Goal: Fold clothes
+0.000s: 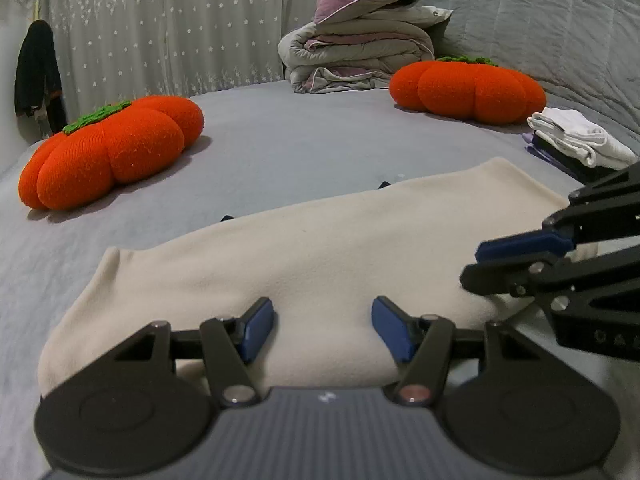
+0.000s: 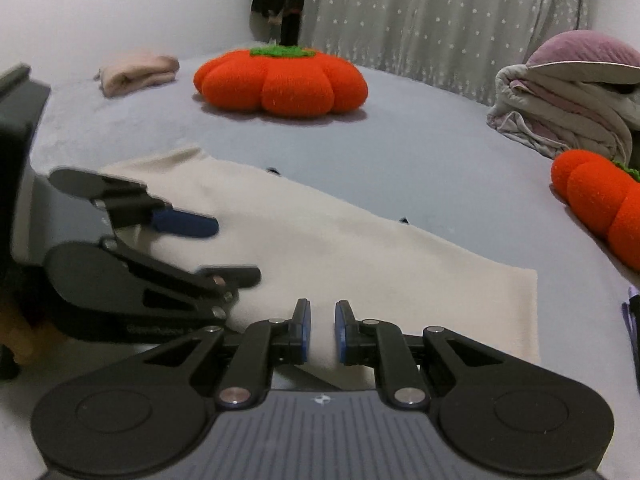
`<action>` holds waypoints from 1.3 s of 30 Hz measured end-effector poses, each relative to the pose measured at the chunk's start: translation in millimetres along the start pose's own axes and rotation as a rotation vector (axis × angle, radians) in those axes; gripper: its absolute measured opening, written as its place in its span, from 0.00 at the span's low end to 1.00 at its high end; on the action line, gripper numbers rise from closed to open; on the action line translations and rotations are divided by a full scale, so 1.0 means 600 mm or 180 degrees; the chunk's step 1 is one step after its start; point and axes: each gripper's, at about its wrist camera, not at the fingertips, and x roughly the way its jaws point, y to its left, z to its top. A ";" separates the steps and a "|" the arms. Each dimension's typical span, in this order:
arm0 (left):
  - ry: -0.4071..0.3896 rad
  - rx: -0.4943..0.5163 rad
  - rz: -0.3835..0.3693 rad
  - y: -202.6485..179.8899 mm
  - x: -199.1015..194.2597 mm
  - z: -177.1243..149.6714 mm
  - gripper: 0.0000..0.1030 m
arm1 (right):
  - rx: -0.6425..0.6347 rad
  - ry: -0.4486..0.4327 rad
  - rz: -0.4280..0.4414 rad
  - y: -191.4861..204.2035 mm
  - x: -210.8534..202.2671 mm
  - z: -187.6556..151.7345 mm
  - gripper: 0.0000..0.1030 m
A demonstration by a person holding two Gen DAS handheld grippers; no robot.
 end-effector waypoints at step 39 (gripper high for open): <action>-0.0077 -0.0203 0.0514 0.139 -0.075 -0.048 0.63 | -0.0038 0.0263 0.0055 0.022 0.017 -0.008 0.14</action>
